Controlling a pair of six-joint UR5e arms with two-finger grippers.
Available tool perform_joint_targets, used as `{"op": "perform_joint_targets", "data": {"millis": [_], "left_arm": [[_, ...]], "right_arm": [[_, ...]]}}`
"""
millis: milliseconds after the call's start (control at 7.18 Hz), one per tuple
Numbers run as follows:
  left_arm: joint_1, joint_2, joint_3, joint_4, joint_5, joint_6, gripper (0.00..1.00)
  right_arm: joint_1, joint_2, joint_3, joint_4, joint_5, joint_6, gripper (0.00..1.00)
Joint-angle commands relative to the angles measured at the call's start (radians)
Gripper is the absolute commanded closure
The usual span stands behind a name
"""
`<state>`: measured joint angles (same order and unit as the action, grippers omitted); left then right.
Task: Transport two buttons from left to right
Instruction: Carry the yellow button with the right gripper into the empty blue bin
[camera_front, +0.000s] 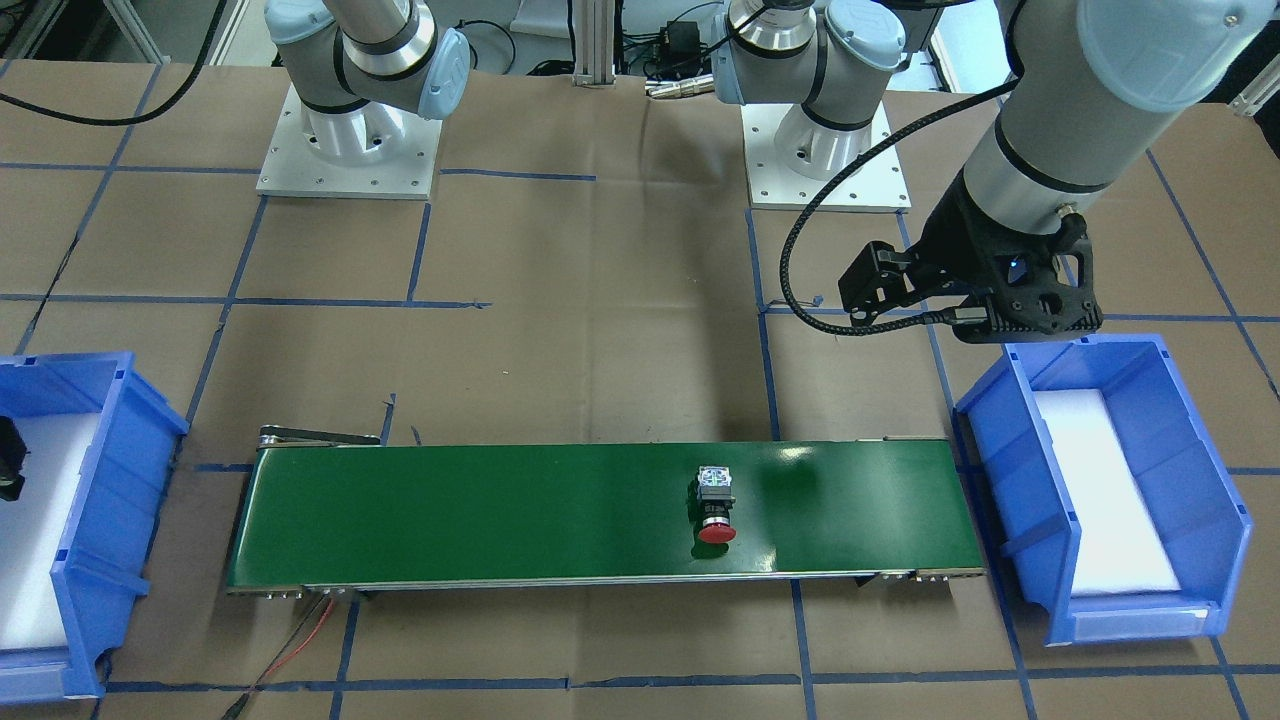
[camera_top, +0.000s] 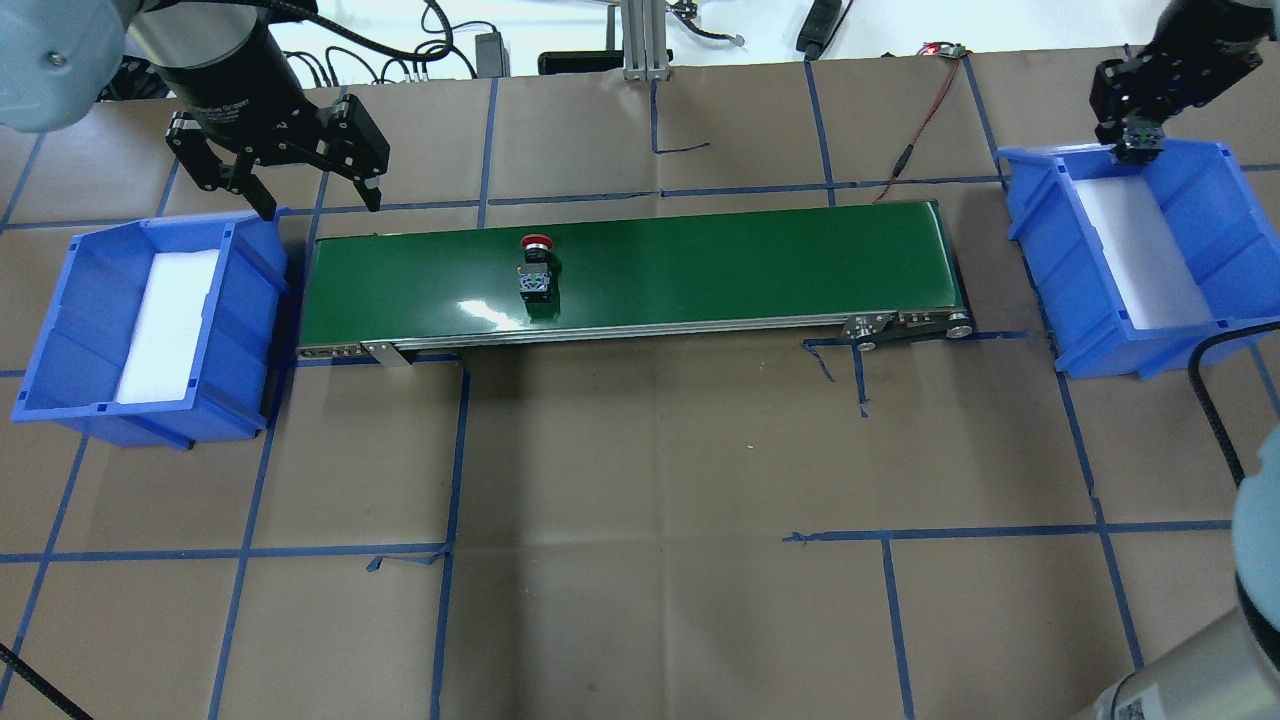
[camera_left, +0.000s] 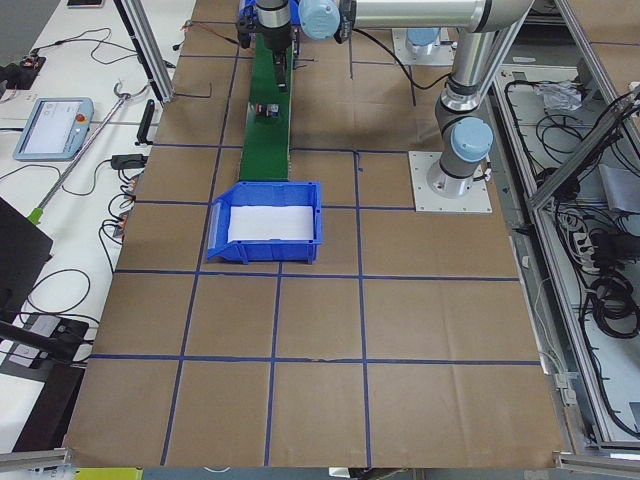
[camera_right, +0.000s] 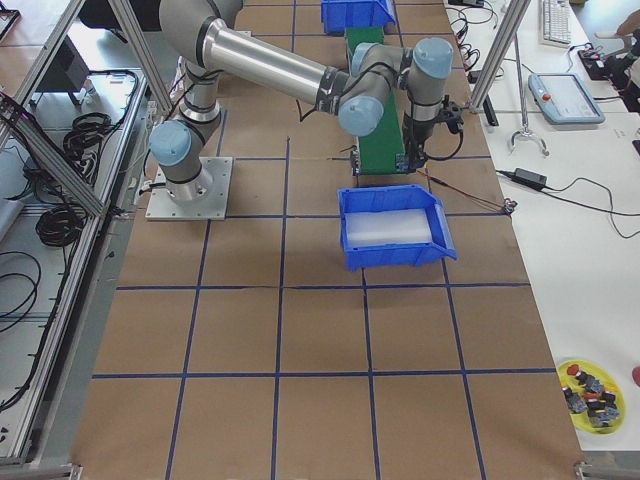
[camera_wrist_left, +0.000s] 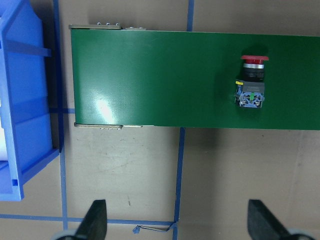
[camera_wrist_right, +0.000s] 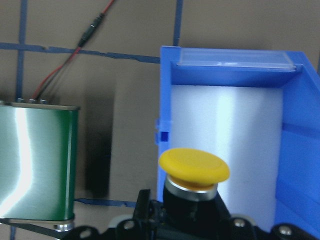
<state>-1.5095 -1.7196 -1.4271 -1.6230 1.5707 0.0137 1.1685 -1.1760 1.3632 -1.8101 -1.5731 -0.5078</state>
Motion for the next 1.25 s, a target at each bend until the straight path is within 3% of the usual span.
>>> {"op": "perform_joint_targets", "data": {"millis": [0, 279, 696, 1114], "left_arm": [[0.000, 0.000, -0.001, 0.000, 0.002, 0.000, 0.00], [0.000, 0.000, -0.001, 0.000, 0.002, 0.000, 0.00], [0.000, 0.000, 0.000, 0.000, 0.002, 0.002, 0.00], [0.000, 0.000, 0.000, 0.000, 0.000, 0.000, 0.00]], "right_arm": [[-0.081, 0.056, 0.070, -0.115, -0.001, -0.136, 0.96], [-0.102, 0.018, 0.256, -0.343, 0.002, -0.193, 0.96], [-0.131, 0.019, 0.359, -0.362, 0.004, -0.225, 0.96], [-0.168, 0.030, 0.393, -0.364, 0.008, -0.241, 0.96]]}}
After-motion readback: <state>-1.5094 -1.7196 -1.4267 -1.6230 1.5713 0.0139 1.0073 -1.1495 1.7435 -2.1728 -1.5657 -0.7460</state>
